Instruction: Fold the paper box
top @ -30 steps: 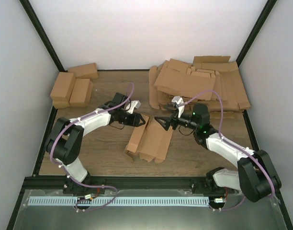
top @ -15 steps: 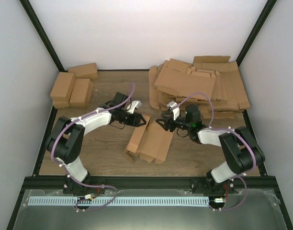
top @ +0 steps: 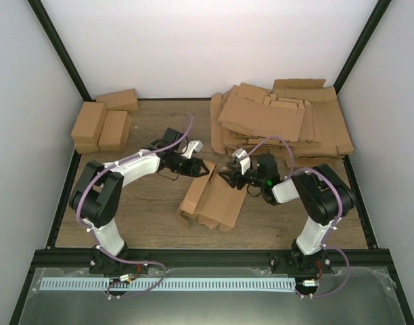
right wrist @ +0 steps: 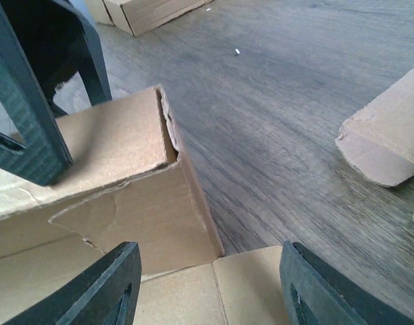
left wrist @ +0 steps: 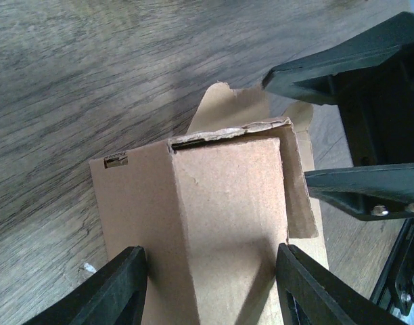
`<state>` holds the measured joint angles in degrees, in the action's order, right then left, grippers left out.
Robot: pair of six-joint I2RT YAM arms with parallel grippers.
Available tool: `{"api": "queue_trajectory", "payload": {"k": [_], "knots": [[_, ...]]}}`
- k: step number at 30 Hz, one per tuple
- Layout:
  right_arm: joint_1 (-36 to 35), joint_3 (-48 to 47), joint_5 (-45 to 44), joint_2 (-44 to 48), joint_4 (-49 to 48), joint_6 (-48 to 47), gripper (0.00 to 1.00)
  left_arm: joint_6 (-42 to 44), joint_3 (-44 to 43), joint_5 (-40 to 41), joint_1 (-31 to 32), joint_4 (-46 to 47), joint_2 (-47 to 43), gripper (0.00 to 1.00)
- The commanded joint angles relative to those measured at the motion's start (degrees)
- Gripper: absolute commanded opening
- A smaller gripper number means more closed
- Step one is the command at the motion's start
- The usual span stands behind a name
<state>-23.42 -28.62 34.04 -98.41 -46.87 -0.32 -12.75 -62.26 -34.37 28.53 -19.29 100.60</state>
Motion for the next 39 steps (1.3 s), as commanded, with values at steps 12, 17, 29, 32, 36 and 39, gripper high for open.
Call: {"api": "queue_trajectory", "payload": {"k": [12, 17, 29, 32, 36, 39], "knots": [[-5.15, -5.6, -4.19, -7.72, -4.83, -9.72, 0.57, 3.85, -1.89, -6.33, 0.07, -0.57, 1.74, 0.56], [-6.53, -5.78, -4.65, -7.92, -5.08, -10.7, 0.5, 4.35, -1.91, -8.6, 0.12, -0.71, 2.4, 0.55], [-11.41, -0.8, -13.38, -4.89, -11.39, -8.9, 0.09, 4.1, -1.38, -11.92, 0.81, 0.13, 1.94, 0.57], [-13.43, 0.5, -19.29, -4.62, -12.87, -6.41, 0.01, 3.33, -0.87, -12.06, 0.82, 1.13, 1.44, 0.58], [-15.97, 3.61, -28.7, -2.92, -16.25, -4.25, 0.01, 2.2, 0.21, -11.69, 0.82, 2.43, 0.13, 0.61], [-16.65, 4.22, -31.61, -1.58, -15.49, -3.83, 0.01, 1.39, 0.92, -11.19, 0.82, 3.05, -0.96, 0.64]]}}
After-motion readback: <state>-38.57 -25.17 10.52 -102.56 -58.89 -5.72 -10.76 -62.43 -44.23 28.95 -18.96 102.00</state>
